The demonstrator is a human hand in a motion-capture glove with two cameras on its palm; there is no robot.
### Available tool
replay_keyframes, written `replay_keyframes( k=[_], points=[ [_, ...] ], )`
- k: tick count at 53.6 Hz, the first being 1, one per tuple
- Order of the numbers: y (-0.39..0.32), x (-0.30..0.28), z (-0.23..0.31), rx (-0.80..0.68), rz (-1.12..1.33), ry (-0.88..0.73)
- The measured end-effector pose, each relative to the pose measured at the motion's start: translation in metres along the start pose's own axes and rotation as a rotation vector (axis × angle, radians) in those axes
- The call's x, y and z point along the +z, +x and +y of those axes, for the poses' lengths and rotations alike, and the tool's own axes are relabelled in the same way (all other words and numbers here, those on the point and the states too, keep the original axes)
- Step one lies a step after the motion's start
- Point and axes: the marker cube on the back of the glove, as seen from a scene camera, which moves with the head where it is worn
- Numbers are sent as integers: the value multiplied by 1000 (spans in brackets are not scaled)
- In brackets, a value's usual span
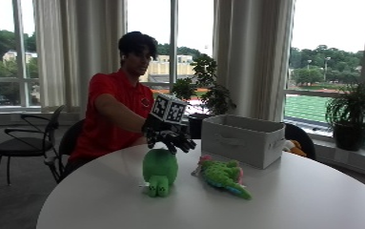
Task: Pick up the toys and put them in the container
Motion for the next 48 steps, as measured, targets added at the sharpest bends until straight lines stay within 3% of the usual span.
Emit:
replay_keyframes(
  k=[7, 24, 48],
  points=[
    [9, 29, 15, 139, 7, -67],
    [3, 57, 11, 102, -95, -222],
    [-4, 63, -3, 139, -66, -166]
  ],
)
